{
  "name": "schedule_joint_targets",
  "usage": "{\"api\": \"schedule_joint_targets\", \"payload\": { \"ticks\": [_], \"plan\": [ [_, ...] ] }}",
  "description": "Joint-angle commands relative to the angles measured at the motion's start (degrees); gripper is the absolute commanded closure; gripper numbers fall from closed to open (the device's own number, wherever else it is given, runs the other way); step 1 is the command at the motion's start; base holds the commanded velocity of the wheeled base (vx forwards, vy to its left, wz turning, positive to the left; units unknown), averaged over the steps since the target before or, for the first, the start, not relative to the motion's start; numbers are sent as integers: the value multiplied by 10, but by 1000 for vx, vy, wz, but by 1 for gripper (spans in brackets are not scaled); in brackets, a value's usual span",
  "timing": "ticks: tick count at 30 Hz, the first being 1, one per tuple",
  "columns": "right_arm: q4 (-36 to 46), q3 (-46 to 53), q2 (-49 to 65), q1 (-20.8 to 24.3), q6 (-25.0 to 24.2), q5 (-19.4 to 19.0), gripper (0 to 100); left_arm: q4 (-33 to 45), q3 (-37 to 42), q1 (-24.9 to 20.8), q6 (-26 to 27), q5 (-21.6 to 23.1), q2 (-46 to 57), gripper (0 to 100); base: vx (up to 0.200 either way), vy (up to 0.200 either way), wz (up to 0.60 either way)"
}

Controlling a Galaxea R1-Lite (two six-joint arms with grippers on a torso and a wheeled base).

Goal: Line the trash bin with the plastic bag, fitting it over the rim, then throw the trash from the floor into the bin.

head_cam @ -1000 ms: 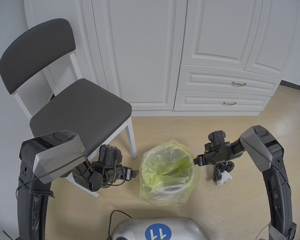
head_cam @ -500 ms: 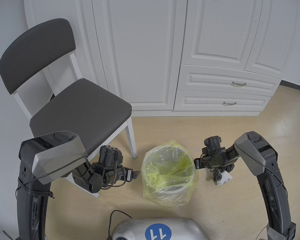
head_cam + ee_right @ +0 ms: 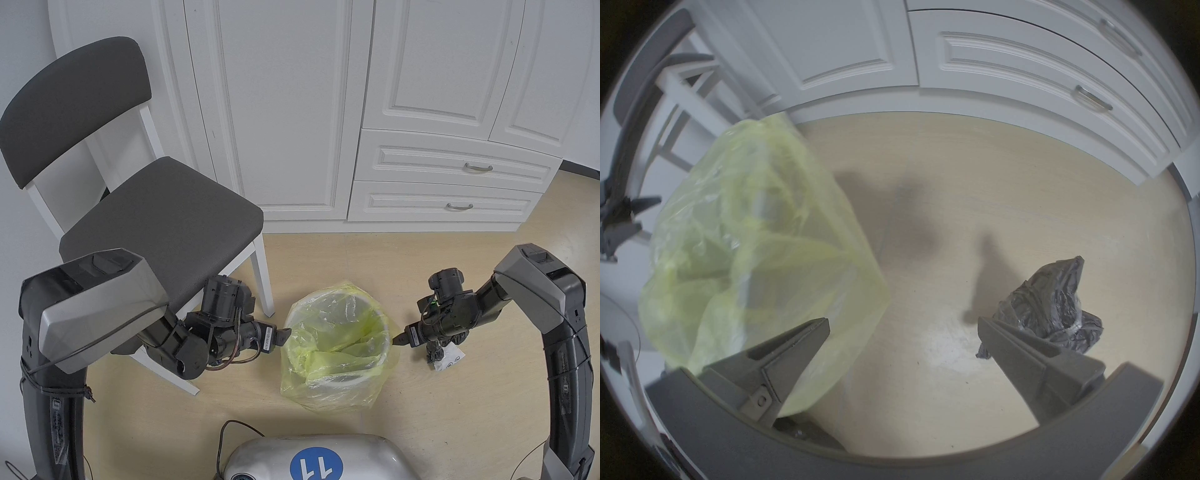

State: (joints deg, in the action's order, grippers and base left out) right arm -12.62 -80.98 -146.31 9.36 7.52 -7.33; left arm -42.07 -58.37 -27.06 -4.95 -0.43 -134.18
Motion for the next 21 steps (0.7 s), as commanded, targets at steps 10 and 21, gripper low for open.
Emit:
{"api": "schedule_joint_targets", "payload": {
  "ticks": [10,21],
  "plan": [
    [0,76,53,1,66,-29,0,238,-203,-71,0,-106,-57,0,0,0,0],
    [2,83,74,-6,66,-32,0,416,-243,-61,7,-127,-62,0,0,0,0]
  ]
}}
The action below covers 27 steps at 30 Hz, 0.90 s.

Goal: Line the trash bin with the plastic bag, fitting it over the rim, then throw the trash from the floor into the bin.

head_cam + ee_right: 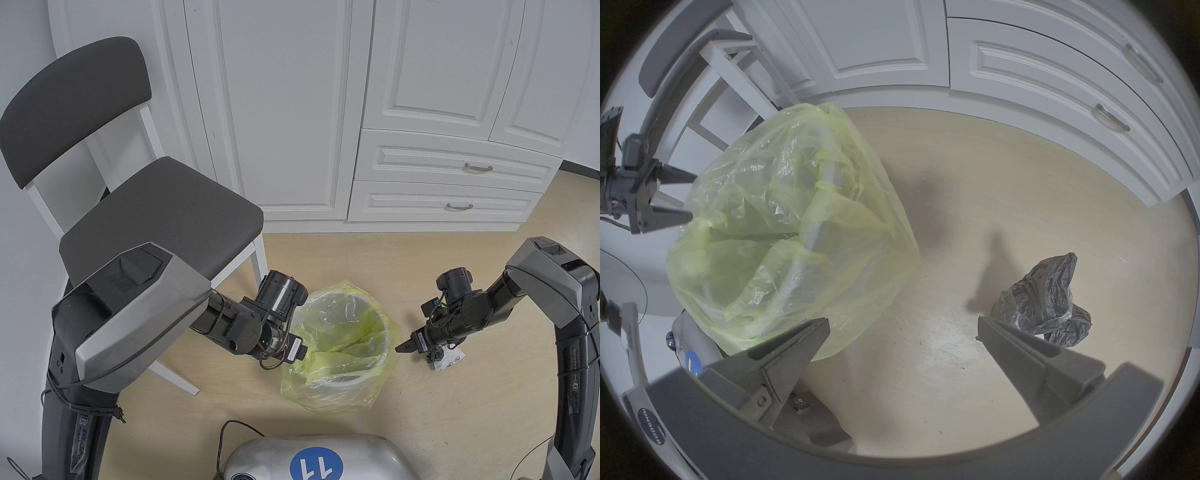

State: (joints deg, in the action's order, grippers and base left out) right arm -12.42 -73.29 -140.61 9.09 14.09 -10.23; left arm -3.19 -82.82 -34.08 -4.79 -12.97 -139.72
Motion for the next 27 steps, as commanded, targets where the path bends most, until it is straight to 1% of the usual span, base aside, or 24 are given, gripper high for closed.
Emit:
{"api": "schedule_joint_targets", "payload": {
  "ticks": [1,5,9,13,16,20,23,24,25,26,27],
  "plan": [
    [0,7,20,-3,1,-7,0,31,13,13,8,1,-1,0,0,0,0],
    [-1,15,32,-3,1,-10,0,18,59,22,14,4,21,0,0,0,0],
    [-3,29,52,0,5,-12,0,-28,101,35,15,16,34,0,0,0,0],
    [-3,46,75,6,10,-19,0,-54,118,44,18,25,29,0,0,0,0],
    [-5,60,94,10,13,-21,0,-57,103,59,21,35,0,0,0,0,0],
    [-28,83,114,22,11,-21,0,-53,56,77,28,47,-45,0,0,0,0],
    [-74,106,113,55,-1,-19,0,-51,17,83,27,53,-74,0,0,0,0],
    [-101,116,107,71,-13,-16,0,-50,2,87,27,53,-84,0,0,0,0],
    [-108,119,106,76,-18,-15,0,-49,-1,88,27,53,-86,0,0,0,0],
    [-147,127,96,100,-43,-12,0,-48,-18,90,27,56,-95,0,0,0,0],
    [-165,129,91,108,-55,-9,0,-45,-25,91,26,59,-98,0,0,0,0]
  ]
}}
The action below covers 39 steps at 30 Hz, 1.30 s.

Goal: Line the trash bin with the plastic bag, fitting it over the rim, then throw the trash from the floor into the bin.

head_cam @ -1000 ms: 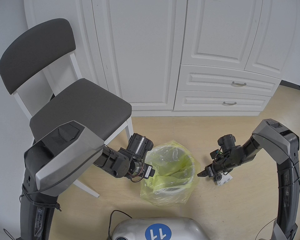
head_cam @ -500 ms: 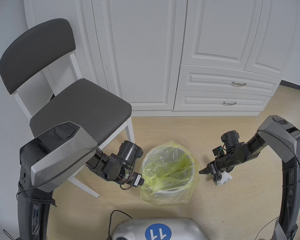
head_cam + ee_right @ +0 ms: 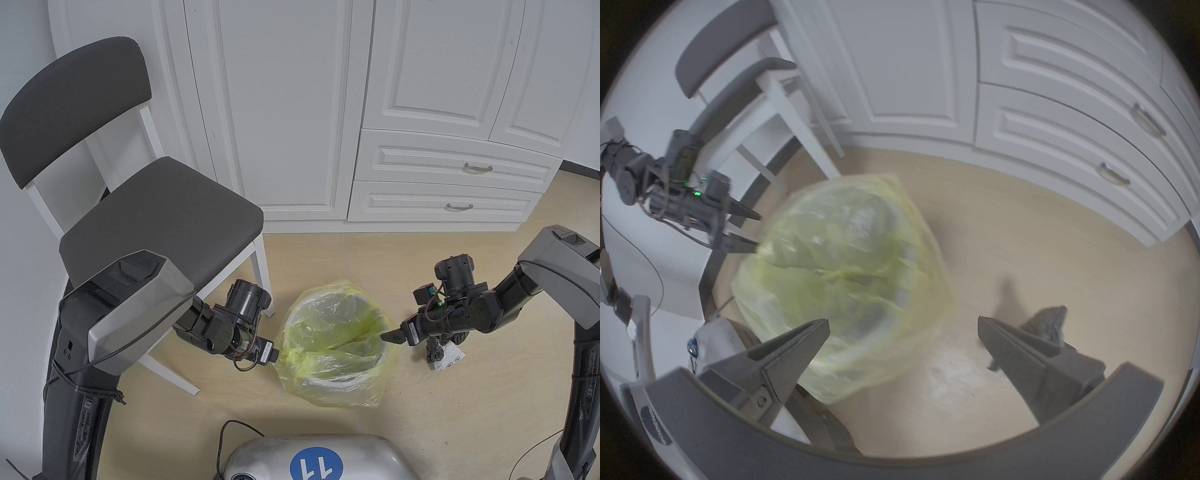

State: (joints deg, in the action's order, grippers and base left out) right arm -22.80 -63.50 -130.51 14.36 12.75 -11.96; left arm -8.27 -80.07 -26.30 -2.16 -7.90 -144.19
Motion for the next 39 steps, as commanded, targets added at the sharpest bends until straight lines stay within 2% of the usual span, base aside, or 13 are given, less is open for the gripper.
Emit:
{"api": "schedule_joint_targets", "payload": {
  "ticks": [1,2,3,4,6,10,16,17,26,33,39],
  "plan": [
    [-107,35,-21,73,-72,19,0,14,-69,15,0,18,-58,0,0,0,0],
    [-107,35,-21,73,-72,19,0,14,-69,15,0,18,-58,0,0,0,0],
    [-162,36,-39,97,-110,44,0,21,-84,17,-1,24,-64,0,0,0,0],
    [-166,35,-40,100,-113,46,0,21,-84,17,-1,24,-65,0,0,0,0],
    [-240,30,-79,130,-143,85,0,23,-91,18,-1,27,-66,0,0,0,0],
    [-305,33,-111,147,-146,112,0,26,-102,19,-1,36,-70,0,0,0,0],
    [-329,26,-131,164,-146,123,0,37,-105,23,1,35,-71,0,0,0,0],
    [-336,19,-139,164,-144,129,100,38,-101,23,0,34,-67,0,0,0,0],
    [-322,-30,-149,157,-142,135,100,32,-61,24,0,33,-39,0,0,0,0],
    [-226,-14,-138,163,-141,132,100,31,-61,24,0,31,-38,0,0,0,0],
    [-206,70,-84,205,-137,87,100,16,-45,24,0,30,-29,0,0,0,0]
  ]
}}
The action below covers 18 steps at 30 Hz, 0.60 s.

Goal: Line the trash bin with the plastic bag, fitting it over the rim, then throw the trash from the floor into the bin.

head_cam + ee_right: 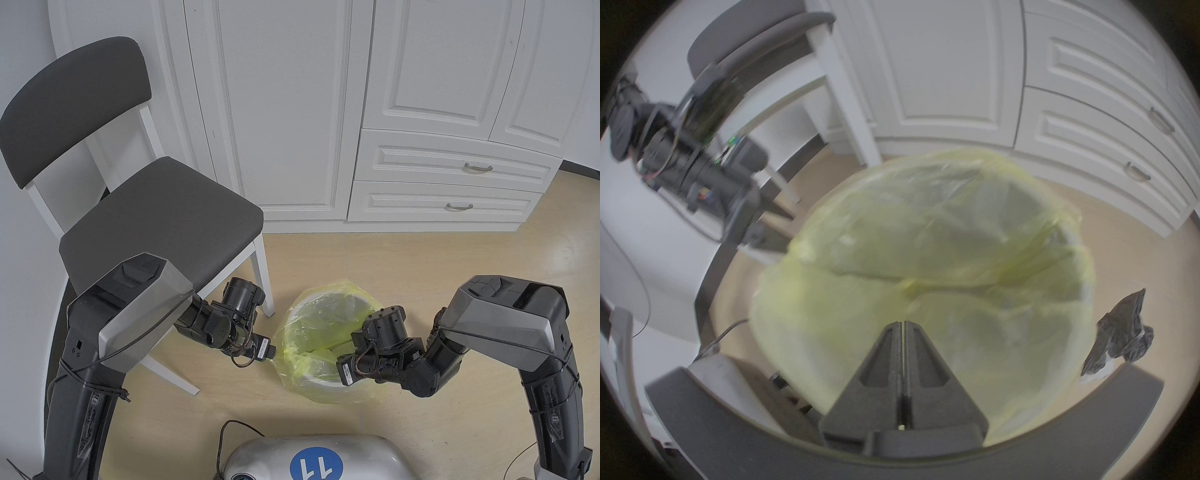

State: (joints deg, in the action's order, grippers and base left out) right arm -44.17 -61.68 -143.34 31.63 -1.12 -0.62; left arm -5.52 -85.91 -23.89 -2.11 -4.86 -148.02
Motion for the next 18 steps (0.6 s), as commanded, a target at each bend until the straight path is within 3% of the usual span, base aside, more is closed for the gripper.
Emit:
{"api": "schedule_joint_targets", "payload": {
  "ticks": [1,7,18],
  "plan": [
    [7,62,49,40,2,-30,100,-16,17,0,-1,-1,10,0,0,0,0],
    [4,84,36,74,0,-39,100,-41,31,-1,0,-1,12,0,0,0,0],
    [-2,90,39,68,2,-34,100,-67,67,-4,0,-1,43,0,0,0,0]
  ]
}}
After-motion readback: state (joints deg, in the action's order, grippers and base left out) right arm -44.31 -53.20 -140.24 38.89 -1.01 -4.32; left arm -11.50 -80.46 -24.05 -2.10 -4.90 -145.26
